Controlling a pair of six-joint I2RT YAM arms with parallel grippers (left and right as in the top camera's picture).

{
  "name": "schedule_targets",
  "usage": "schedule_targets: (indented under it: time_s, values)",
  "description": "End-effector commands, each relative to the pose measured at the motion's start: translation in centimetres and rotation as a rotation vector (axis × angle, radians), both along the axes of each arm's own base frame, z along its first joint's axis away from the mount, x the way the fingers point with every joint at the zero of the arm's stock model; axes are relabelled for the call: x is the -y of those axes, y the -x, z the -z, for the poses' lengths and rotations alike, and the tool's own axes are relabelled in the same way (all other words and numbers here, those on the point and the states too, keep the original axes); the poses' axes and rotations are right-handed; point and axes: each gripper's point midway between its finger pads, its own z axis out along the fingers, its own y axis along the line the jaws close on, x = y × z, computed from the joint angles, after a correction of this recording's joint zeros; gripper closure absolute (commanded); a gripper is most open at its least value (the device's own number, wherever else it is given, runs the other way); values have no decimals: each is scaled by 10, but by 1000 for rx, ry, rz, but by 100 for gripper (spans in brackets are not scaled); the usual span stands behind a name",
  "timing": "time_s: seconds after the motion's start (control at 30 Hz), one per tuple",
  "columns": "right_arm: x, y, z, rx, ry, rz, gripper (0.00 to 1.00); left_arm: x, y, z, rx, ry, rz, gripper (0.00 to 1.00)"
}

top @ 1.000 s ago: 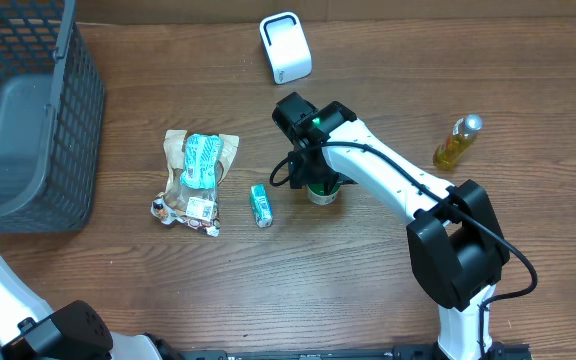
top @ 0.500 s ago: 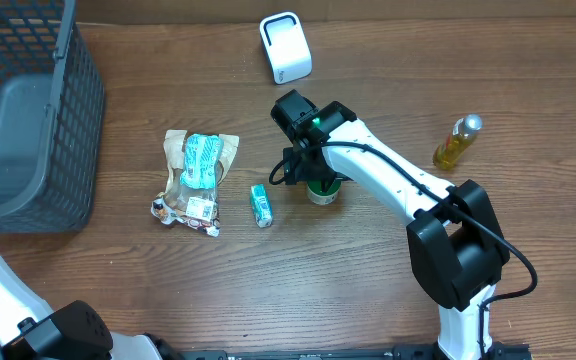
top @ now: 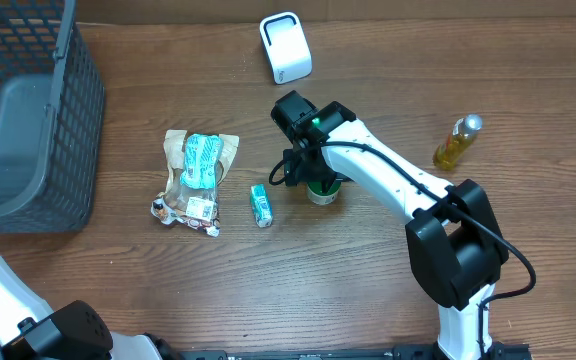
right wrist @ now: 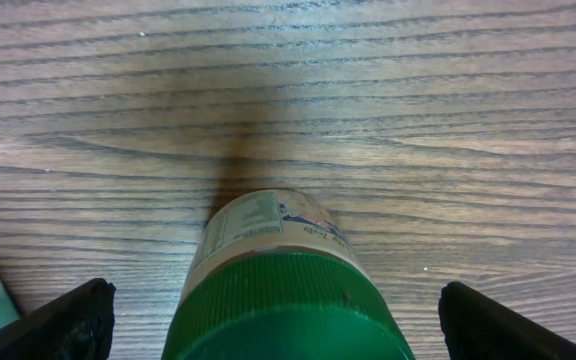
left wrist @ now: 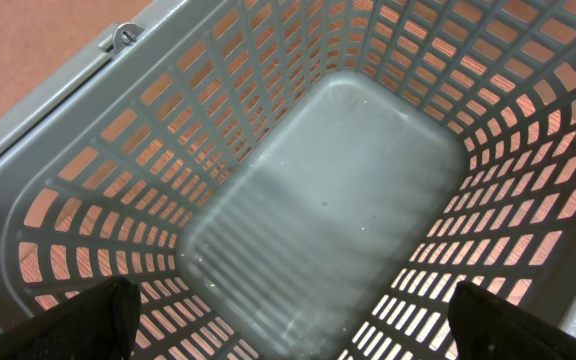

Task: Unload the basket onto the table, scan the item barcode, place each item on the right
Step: 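Lower the right gripper over the green cap of the jar, then close the right gripper around the green jar cap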

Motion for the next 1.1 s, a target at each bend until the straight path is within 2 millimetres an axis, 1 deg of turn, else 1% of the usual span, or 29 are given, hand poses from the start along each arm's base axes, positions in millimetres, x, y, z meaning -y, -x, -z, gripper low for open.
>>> schedule_targets:
  time_s: [0.0,0.33,0.63,0.7,0.87,1.0,1.07]
  values:
    - [2,2,11,-20,18,-2,0,0,-3,-4,4,-12,20,1]
    - [3,2,12,-24,20,-1,0,0,-3,-4,4,-12,20,1]
    - [2,6,13,-41,8,-2,4,0,-3,-4,5,-11,21,0]
    - [0,8,14,-54,-5,-3,4,0,-3,-4,4,-12,20,1]
    - [3,12,21,-66,4,-2,4,0,-3,-4,4,-11,21,0]
    - [3,12,26,-61,2,-2,8,0,-3,-4,5,-11,21,0]
    - [4,11,26,-59,-1,3,13,0,-3,-4,4,-11,20,1]
